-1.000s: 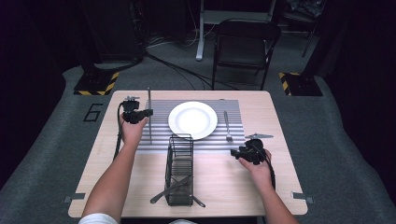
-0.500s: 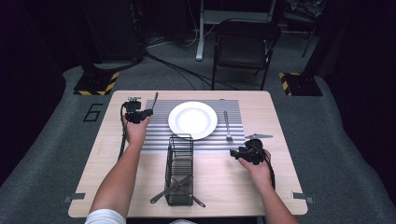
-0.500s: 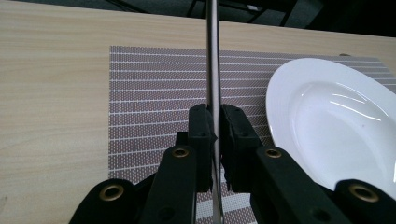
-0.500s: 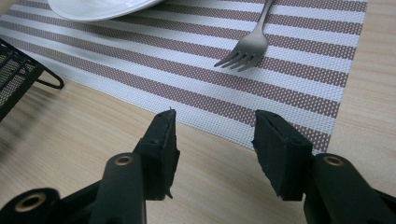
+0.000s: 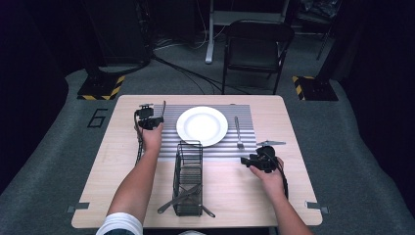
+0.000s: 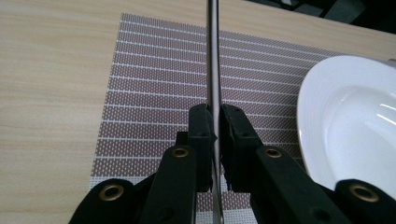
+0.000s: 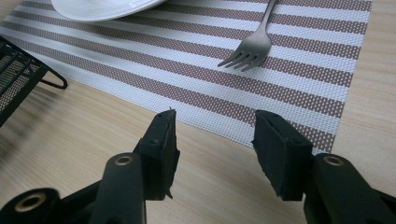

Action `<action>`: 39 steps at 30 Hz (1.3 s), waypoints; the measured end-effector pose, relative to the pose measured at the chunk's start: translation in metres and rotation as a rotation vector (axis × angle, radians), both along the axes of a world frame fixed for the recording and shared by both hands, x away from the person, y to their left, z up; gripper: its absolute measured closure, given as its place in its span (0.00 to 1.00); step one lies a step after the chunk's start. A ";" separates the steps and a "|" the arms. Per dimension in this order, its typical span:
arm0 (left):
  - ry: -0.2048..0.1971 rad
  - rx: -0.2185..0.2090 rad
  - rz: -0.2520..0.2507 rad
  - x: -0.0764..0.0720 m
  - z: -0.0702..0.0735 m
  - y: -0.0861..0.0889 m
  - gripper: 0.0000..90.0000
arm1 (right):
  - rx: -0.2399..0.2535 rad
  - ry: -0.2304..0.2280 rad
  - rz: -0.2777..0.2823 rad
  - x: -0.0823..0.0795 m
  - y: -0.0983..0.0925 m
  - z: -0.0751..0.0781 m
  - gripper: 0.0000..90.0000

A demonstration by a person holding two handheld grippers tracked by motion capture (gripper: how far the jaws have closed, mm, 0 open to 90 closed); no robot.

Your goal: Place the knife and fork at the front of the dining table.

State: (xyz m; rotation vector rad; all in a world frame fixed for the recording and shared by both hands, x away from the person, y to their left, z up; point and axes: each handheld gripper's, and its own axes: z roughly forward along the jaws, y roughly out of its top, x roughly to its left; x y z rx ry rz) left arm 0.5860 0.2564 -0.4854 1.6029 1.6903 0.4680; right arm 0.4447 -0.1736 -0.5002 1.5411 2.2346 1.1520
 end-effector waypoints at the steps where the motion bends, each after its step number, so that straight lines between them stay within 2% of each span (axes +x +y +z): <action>1: 0.000 -0.006 0.002 0.001 -0.001 -0.002 0.92 | -0.002 -0.004 0.001 0.000 0.000 0.000 0.55; 5: 0.016 0.028 -0.004 0.006 -0.003 -0.008 0.92 | 0.008 -0.005 -0.006 0.000 -0.001 0.001 0.55; 8: 0.023 0.027 0.001 0.009 -0.006 -0.011 0.92 | 0.015 -0.002 -0.011 -0.001 -0.002 0.001 0.55; 12: 0.051 0.045 0.003 0.011 -0.013 -0.016 0.92 | 0.016 0.002 -0.007 -0.001 -0.002 0.000 0.54; 15: 0.068 0.042 0.009 0.012 -0.018 -0.018 0.92 | 0.019 0.000 -0.008 -0.001 -0.002 0.001 0.54; 19: 0.059 0.045 0.011 0.014 -0.021 -0.020 0.92 | 0.019 0.004 -0.004 -0.001 -0.001 0.000 0.55; 28: 0.068 0.068 0.006 0.017 -0.026 -0.023 0.92 | 0.029 0.002 -0.009 -0.001 -0.002 -0.001 0.55; 39: 0.067 0.063 0.010 0.017 -0.026 -0.023 0.92 | 0.035 0.003 -0.010 -0.001 -0.002 -0.001 0.55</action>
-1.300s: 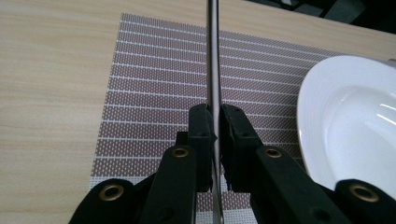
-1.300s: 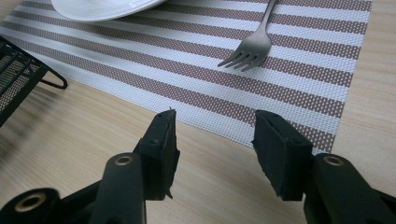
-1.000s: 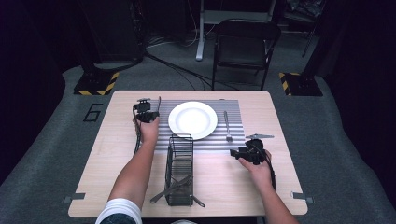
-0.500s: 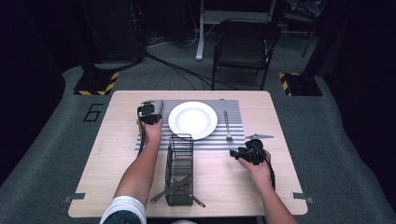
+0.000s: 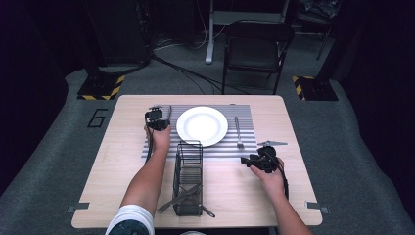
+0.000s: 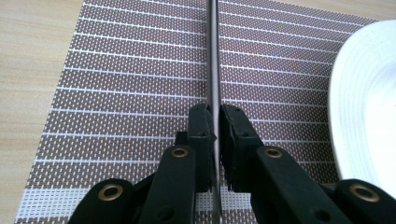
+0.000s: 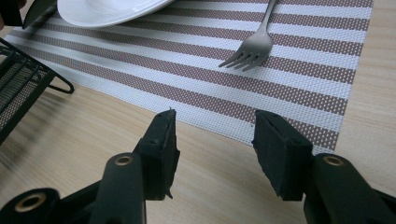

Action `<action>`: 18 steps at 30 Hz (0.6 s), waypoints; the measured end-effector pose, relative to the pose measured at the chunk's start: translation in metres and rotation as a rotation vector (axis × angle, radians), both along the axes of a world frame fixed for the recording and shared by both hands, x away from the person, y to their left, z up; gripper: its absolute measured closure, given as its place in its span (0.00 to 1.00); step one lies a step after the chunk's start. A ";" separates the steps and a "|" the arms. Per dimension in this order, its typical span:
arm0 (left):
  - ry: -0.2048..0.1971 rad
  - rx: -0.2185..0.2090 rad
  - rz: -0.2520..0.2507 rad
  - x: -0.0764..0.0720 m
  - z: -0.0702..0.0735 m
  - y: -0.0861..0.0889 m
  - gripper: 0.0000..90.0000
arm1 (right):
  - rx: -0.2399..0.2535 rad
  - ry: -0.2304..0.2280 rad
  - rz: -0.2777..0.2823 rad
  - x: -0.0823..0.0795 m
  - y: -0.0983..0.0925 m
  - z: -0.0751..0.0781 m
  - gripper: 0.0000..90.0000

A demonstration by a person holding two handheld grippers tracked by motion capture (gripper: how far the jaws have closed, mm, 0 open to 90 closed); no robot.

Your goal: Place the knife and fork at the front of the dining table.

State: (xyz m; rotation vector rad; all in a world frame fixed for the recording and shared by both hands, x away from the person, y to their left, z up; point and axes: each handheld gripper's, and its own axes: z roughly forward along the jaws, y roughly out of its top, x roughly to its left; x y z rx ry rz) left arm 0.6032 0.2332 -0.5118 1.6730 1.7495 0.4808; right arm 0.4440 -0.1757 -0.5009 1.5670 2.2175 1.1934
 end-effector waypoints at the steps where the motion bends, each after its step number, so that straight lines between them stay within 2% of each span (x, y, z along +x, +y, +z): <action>1: 0.000 -0.003 0.003 0.000 0.000 0.000 0.92 | -0.001 -0.002 0.001 0.000 0.000 0.000 0.55; 3: 0.001 -0.005 0.001 0.000 0.000 0.000 0.91 | 0.003 0.009 0.000 0.000 0.001 0.000 0.55; 11: 0.003 -0.024 0.003 0.000 0.000 0.002 0.91 | 0.001 0.003 0.000 0.000 0.000 0.000 0.55; 18: 0.011 -0.013 -0.001 -0.001 0.001 0.005 0.90 | 0.001 0.005 0.001 0.000 0.001 0.000 0.55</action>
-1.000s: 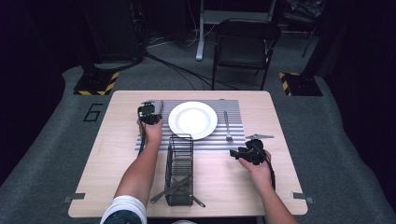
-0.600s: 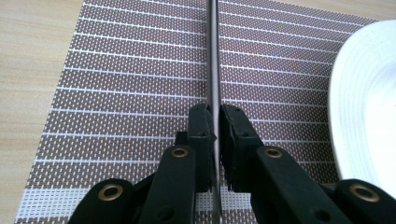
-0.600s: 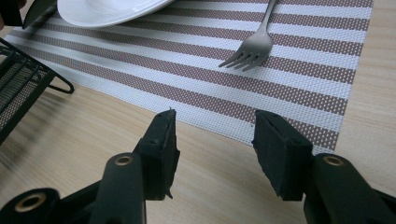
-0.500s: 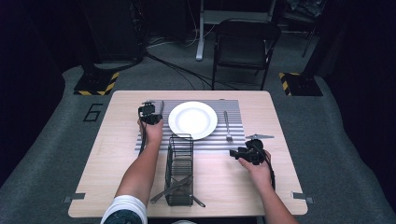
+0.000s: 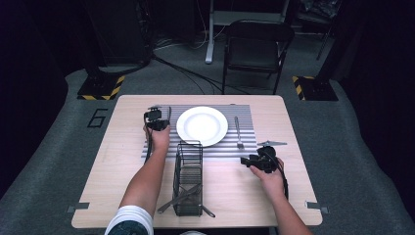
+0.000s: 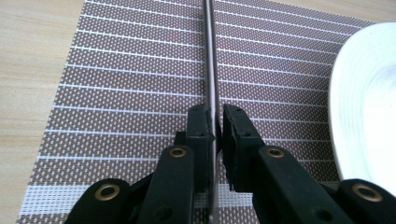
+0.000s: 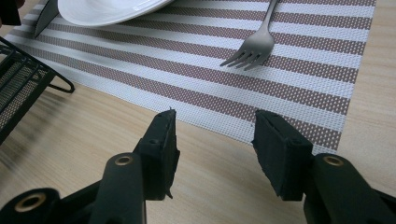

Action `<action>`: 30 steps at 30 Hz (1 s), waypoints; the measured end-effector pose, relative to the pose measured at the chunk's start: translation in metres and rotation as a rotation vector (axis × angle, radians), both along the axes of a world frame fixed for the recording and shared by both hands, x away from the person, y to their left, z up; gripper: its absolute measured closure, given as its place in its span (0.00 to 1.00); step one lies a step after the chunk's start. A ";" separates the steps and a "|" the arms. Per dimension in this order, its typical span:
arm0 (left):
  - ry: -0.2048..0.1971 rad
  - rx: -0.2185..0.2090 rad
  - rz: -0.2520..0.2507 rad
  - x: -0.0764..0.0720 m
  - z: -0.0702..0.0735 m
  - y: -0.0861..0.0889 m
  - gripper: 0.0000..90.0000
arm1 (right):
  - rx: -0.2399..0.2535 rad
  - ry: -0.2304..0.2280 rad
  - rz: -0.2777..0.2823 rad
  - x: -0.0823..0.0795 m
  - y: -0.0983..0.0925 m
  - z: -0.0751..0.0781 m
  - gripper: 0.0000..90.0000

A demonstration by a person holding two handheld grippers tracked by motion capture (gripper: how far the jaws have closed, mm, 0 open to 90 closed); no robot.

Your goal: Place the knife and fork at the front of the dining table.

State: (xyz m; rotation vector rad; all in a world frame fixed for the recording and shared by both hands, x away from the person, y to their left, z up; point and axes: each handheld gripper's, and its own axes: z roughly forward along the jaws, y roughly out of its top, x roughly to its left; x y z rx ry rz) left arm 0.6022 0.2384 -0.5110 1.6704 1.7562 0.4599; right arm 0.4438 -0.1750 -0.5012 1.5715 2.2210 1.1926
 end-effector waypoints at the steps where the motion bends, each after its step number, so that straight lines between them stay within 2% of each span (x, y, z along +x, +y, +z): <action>1: -0.001 -0.004 0.005 0.000 0.000 0.001 0.89 | 0.000 -0.002 0.001 0.000 0.000 0.000 0.55; 7: -0.003 -0.006 -0.006 -0.002 0.001 0.007 0.85 | 0.002 -0.003 0.001 0.000 0.000 0.000 0.55; 11: -0.025 -0.023 -0.016 -0.006 0.004 0.014 0.80 | 0.003 -0.008 0.004 -0.001 0.001 0.001 0.55; 17: -0.057 -0.049 -0.025 -0.014 0.014 0.031 0.67 | -0.005 -0.010 0.016 -0.001 0.004 0.001 0.55; 19: -0.055 -0.050 -0.039 -0.018 0.018 0.036 0.63 | -0.007 -0.009 0.019 -0.001 0.005 0.000 0.54; 23: -0.080 -0.032 -0.066 -0.025 0.023 0.045 0.59 | -0.017 -0.004 0.019 -0.001 0.006 -0.001 0.54; 30: -0.086 0.016 -0.118 -0.038 0.031 0.051 0.54 | -0.011 -0.007 0.013 0.000 0.002 0.000 0.53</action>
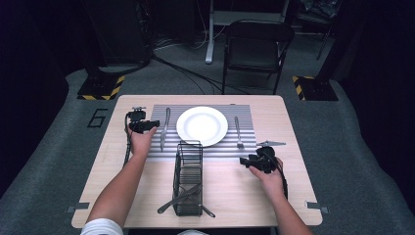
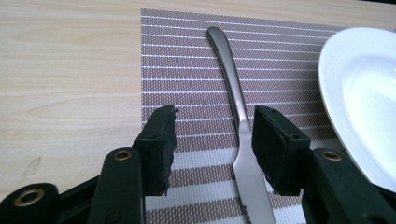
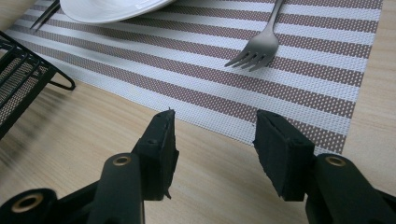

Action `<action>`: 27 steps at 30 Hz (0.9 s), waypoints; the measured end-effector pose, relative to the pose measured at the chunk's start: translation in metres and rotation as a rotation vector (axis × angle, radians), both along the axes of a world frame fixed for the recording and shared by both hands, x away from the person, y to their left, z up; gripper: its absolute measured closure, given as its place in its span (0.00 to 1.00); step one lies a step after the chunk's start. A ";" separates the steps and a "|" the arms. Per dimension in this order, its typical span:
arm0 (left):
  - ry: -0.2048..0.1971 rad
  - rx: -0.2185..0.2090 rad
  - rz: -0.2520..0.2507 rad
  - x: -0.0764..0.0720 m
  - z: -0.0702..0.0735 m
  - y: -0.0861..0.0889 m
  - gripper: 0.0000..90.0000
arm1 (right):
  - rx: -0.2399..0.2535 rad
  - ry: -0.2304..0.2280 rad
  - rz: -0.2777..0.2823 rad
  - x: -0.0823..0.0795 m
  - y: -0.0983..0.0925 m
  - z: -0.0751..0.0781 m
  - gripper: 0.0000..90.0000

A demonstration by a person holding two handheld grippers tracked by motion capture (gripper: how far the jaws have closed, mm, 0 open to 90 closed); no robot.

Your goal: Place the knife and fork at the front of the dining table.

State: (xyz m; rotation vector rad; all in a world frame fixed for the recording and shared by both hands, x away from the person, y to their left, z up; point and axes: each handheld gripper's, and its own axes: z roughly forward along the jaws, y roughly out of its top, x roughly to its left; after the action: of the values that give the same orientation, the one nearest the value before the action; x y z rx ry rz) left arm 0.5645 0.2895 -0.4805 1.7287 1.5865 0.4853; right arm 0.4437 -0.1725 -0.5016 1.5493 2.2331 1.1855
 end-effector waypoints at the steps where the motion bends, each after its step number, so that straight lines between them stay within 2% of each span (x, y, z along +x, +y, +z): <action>1: 0.001 0.005 -0.006 -0.001 0.001 0.000 0.54 | -0.005 -0.010 0.006 0.001 0.000 0.000 0.53; 2: 0.008 0.017 -0.022 -0.004 0.004 0.000 0.54 | -0.003 -0.010 0.005 0.001 0.000 0.000 0.53; 6: -0.022 0.047 -0.065 -0.017 0.016 -0.001 0.53 | -0.003 -0.009 0.007 -0.001 0.002 0.003 0.53; 8: -0.034 0.041 -0.083 -0.024 0.023 -0.002 0.53 | -0.005 -0.031 0.011 -0.002 0.003 0.005 0.52; 11: -0.057 0.033 -0.117 -0.036 0.034 -0.002 0.52 | -0.001 -0.039 0.007 -0.002 0.004 0.008 0.52; 14: -0.057 0.018 -0.160 -0.046 0.044 -0.001 0.52 | -0.011 -0.041 0.016 -0.003 0.004 0.008 0.51; 16: -0.065 0.024 -0.181 -0.053 0.050 0.000 0.51 | -0.011 -0.039 0.013 -0.003 0.004 0.009 0.51; 27: -0.094 0.010 -0.241 -0.081 0.064 0.010 0.49 | -0.016 -0.039 0.008 -0.002 0.003 0.009 0.51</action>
State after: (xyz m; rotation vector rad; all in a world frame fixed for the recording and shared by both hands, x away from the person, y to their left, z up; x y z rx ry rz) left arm 0.4837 0.2992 -0.4167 1.8471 1.2912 0.4474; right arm 0.4415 -0.1695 -0.4925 1.4994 2.2203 1.1862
